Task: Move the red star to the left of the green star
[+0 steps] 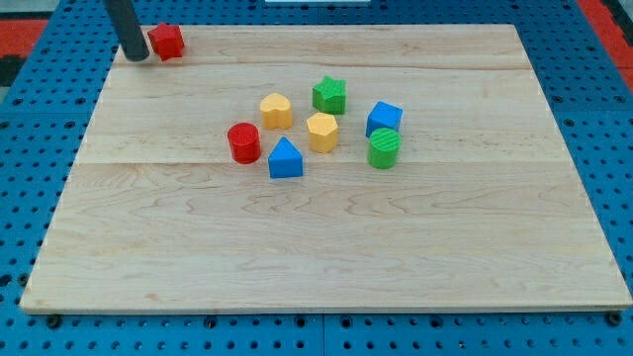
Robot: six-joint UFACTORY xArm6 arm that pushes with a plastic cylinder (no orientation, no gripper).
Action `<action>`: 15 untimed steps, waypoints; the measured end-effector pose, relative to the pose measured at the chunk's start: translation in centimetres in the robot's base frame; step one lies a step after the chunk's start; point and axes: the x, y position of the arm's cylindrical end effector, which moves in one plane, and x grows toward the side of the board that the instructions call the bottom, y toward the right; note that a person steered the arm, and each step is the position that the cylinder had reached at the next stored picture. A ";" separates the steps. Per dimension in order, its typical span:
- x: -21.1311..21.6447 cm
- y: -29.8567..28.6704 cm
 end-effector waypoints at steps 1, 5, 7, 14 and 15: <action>-3.4 1.4; 2.5 16.3; 8.1 20.6; 8.5 31.6; 13.2 38.2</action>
